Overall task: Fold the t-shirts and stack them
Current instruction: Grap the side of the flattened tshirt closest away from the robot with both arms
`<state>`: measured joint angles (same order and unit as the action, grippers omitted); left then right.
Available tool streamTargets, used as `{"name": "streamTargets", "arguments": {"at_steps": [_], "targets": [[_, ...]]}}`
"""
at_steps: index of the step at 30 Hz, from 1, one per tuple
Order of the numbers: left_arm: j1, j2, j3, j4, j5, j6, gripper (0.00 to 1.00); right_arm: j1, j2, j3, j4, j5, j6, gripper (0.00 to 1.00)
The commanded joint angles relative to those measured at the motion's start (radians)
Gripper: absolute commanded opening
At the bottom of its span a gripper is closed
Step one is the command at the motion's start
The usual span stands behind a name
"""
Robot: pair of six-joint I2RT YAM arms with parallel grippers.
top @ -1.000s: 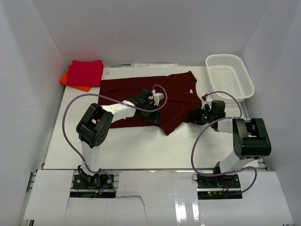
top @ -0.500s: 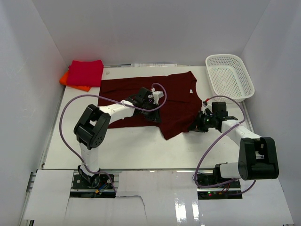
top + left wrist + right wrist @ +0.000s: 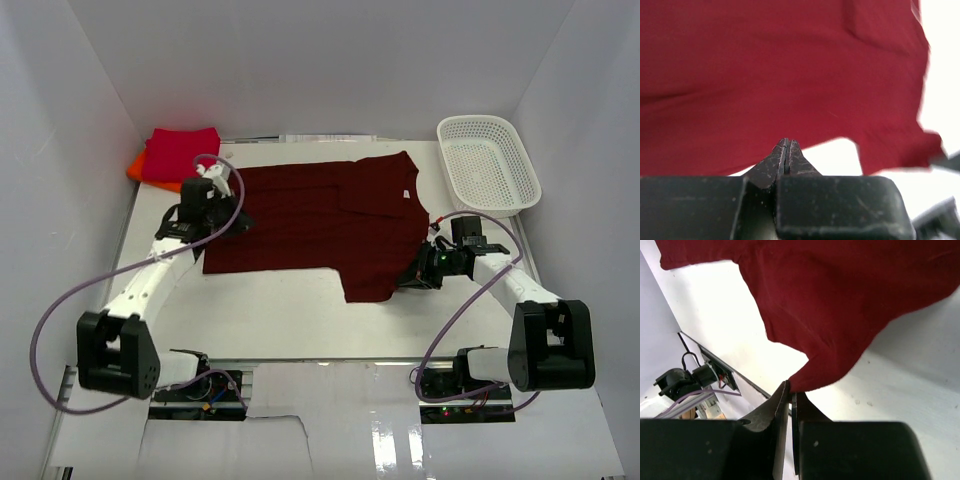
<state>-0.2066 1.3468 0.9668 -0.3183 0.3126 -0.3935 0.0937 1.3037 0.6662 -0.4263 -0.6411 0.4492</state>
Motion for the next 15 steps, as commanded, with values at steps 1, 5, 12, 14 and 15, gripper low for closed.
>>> {"name": "streamTargets", "arguments": {"at_steps": [1,5,12,14,15], "targets": [[0.024,-0.135,-0.060,-0.106,-0.265,-0.028,0.02,0.000,-0.035,0.021,-0.075,-0.011,-0.015,0.08],[0.064,-0.163,-0.097,-0.145,-0.296,-0.046,0.24,0.000,-0.046,0.015,-0.088,-0.003,-0.035,0.08],[0.113,-0.103,-0.111,-0.257,-0.451,-0.168,0.66,0.000,-0.052,0.021,-0.100,0.011,-0.056,0.08],[0.147,-0.092,-0.126,-0.261,-0.413,-0.183,0.89,0.000,-0.053,0.019,-0.098,0.011,-0.058,0.08],[0.165,-0.092,-0.132,-0.260,-0.393,-0.192,0.98,0.000,-0.057,0.018,-0.098,0.008,-0.058,0.08]]}}
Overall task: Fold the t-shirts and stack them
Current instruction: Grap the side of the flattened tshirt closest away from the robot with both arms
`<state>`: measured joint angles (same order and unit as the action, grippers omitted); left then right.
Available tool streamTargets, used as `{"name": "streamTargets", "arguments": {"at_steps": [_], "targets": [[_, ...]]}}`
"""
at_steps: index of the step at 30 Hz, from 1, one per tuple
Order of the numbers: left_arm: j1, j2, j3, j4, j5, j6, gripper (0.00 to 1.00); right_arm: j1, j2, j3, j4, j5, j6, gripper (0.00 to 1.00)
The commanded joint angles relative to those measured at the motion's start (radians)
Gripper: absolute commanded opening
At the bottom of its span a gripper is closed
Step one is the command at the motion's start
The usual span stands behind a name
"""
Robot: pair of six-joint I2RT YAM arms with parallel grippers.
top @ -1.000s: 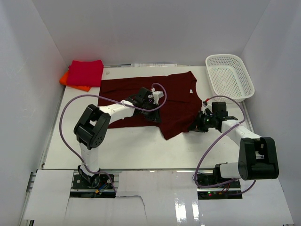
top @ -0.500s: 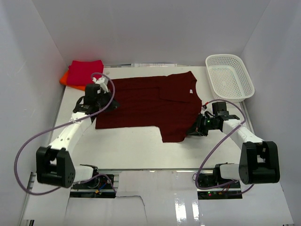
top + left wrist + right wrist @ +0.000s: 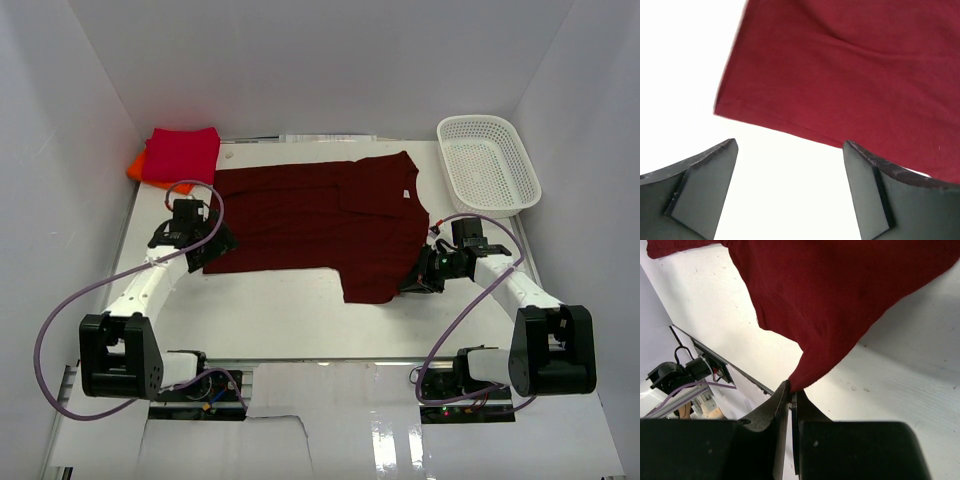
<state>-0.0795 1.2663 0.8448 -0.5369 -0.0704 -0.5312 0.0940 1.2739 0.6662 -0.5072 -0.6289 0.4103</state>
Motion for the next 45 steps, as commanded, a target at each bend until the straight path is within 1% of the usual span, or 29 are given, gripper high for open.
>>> {"name": "streamTargets", "arguments": {"at_steps": [1,4,7,12,17,24,27,32,41,42,44,45], "targets": [[0.076,-0.010,-0.018,-0.038,0.018,-0.070,0.98,0.000,-0.028,0.018,-0.017,-0.005,-0.021,0.08],[0.186,0.020,-0.042,-0.038,0.125,-0.093,0.98,0.000,-0.033,0.016,-0.017,-0.005,-0.024,0.08],[0.233,0.062,-0.039,-0.074,0.138,-0.130,0.92,-0.002,-0.036,0.013,-0.017,-0.002,-0.025,0.08],[0.241,0.133,-0.041,-0.104,0.095,-0.216,0.89,-0.002,-0.034,0.015,-0.016,0.006,-0.028,0.08],[0.241,0.151,-0.044,-0.097,0.086,-0.260,0.82,-0.002,-0.041,0.015,-0.014,0.009,-0.028,0.08],[0.241,0.185,-0.039,-0.075,0.086,-0.312,0.80,-0.002,-0.057,0.015,-0.014,0.012,-0.028,0.08],[0.241,0.214,-0.038,-0.057,0.086,-0.325,0.80,-0.002,-0.065,0.015,-0.016,0.015,-0.028,0.08],[0.241,0.254,-0.021,-0.041,0.086,-0.337,0.76,-0.002,-0.073,0.013,-0.017,0.009,-0.028,0.08],[0.241,0.292,0.010,-0.026,0.086,-0.354,0.75,-0.002,-0.076,0.004,-0.016,0.008,-0.033,0.08],[0.241,0.295,0.014,-0.023,0.086,-0.354,0.72,-0.002,-0.074,0.004,-0.016,0.008,-0.033,0.08],[0.242,0.304,0.028,-0.023,0.086,-0.355,0.71,-0.002,-0.073,0.003,-0.017,0.005,-0.034,0.08],[0.242,0.315,0.037,-0.023,0.086,-0.355,0.68,-0.002,-0.073,0.003,-0.016,0.006,-0.034,0.08]]}}
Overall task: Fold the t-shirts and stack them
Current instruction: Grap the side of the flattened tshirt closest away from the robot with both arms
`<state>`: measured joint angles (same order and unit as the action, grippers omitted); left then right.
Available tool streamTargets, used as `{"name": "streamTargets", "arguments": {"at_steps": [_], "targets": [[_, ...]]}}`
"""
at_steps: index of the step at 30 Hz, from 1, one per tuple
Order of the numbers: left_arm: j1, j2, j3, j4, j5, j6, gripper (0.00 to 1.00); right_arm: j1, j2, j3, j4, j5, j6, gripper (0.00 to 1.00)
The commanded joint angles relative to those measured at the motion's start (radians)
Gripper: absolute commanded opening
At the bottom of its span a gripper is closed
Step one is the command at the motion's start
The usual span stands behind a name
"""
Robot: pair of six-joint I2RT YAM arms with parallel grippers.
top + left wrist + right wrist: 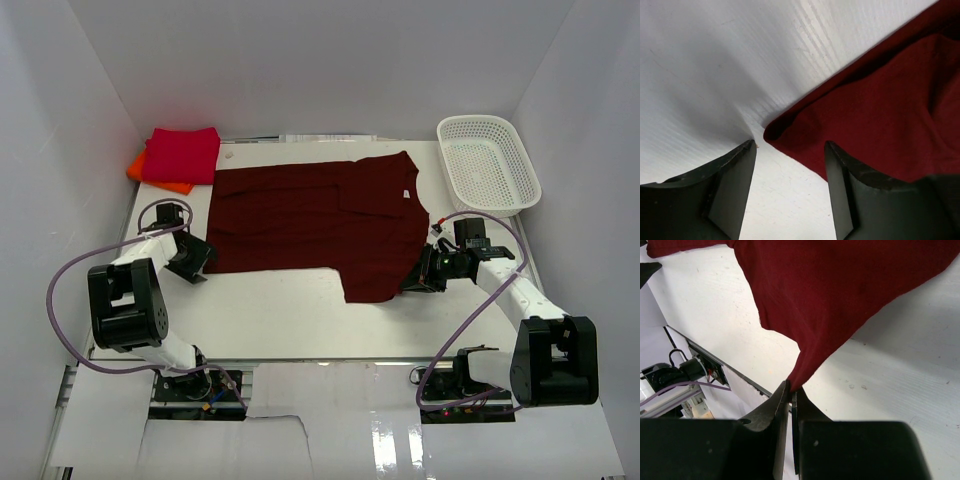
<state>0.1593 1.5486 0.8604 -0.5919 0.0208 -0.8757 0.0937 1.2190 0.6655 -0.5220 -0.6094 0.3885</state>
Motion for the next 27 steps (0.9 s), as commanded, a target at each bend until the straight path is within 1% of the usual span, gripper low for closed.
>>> {"name": "streamTargets", "arguments": {"at_steps": [1,3,4,6,8,9,10,11,12,13,14,17,22,27], "targets": [[0.003,0.037,0.025,0.032,-0.005,-0.011,0.66,-0.002,-0.019,0.003,-0.001,-0.013,-0.013,0.08],[0.003,0.047,0.028,0.035,-0.005,-0.012,0.59,-0.002,-0.019,0.003,-0.001,-0.016,-0.013,0.08],[0.003,0.048,0.028,0.035,-0.034,-0.014,0.58,-0.002,-0.021,0.002,-0.001,-0.016,-0.013,0.08],[0.003,0.051,0.029,0.037,-0.036,-0.014,0.56,-0.003,-0.024,0.005,-0.003,-0.019,-0.013,0.08],[0.005,0.054,0.025,0.040,-0.033,-0.014,0.48,-0.002,-0.029,0.006,-0.004,-0.026,-0.011,0.08],[0.006,0.054,0.023,0.044,-0.029,-0.013,0.41,-0.002,-0.032,0.008,-0.006,-0.027,-0.011,0.08],[0.009,0.056,0.022,0.049,-0.024,-0.008,0.26,-0.002,-0.038,0.011,-0.012,-0.027,-0.010,0.08],[0.013,0.056,0.017,0.050,-0.022,-0.006,0.17,-0.002,-0.042,0.014,-0.016,-0.033,-0.010,0.08],[0.016,0.057,0.014,0.055,0.014,-0.003,0.10,-0.002,-0.047,0.022,-0.022,-0.035,-0.011,0.08],[0.017,0.057,0.011,0.056,0.022,0.000,0.03,-0.002,-0.050,0.025,-0.035,-0.041,-0.013,0.08],[0.020,0.057,0.008,0.055,0.042,0.003,0.00,-0.002,-0.053,0.035,-0.044,-0.046,-0.019,0.08],[0.020,0.047,0.003,0.055,0.071,0.012,0.00,-0.002,-0.078,0.052,-0.081,-0.056,-0.026,0.08],[0.020,-0.010,-0.003,0.050,0.064,0.017,0.00,-0.002,-0.088,0.100,-0.107,-0.067,-0.025,0.08],[0.022,-0.058,0.022,0.014,0.065,0.032,0.00,-0.002,-0.087,0.135,-0.142,-0.078,-0.026,0.08]]}}
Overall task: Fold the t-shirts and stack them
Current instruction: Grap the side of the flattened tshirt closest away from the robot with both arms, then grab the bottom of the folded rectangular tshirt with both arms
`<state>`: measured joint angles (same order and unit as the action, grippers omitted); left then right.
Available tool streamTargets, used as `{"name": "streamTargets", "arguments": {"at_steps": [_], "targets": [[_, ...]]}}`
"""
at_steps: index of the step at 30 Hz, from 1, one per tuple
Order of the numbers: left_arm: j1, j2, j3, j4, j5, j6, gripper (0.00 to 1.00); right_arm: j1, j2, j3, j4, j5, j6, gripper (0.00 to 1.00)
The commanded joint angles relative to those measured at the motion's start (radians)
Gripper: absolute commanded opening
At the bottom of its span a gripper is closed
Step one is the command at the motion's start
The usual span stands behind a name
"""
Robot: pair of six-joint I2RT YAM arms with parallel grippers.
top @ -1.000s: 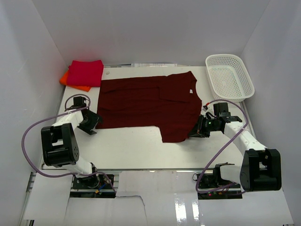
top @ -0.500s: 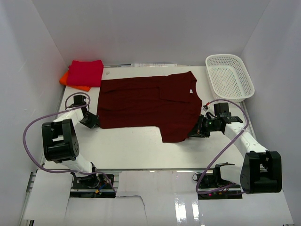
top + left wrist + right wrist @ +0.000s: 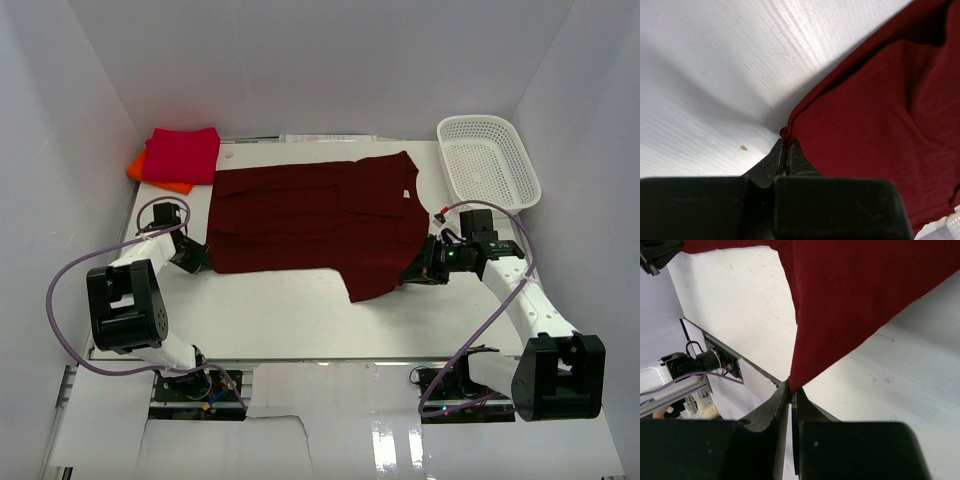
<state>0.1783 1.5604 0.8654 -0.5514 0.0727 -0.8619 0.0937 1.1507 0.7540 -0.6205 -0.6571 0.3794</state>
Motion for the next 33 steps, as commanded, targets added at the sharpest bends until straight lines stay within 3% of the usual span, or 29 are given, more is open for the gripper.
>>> {"name": "streamTargets", "arguments": {"at_steps": [1,9,16,33], "targets": [[0.003,-0.072,0.021,-0.034,0.010,0.021,0.00,-0.003,-0.019,0.051,-0.051,-0.026,-0.019,0.08],[0.003,-0.112,0.035,-0.070,0.019,0.044,0.00,-0.003,-0.052,0.062,-0.077,-0.029,-0.013,0.08],[0.003,-0.102,0.086,-0.094,0.022,0.052,0.00,-0.003,-0.014,0.165,-0.094,-0.007,-0.010,0.08],[0.001,0.052,0.219,-0.104,0.055,0.047,0.00,-0.015,0.280,0.409,-0.068,0.022,-0.060,0.08]]}}
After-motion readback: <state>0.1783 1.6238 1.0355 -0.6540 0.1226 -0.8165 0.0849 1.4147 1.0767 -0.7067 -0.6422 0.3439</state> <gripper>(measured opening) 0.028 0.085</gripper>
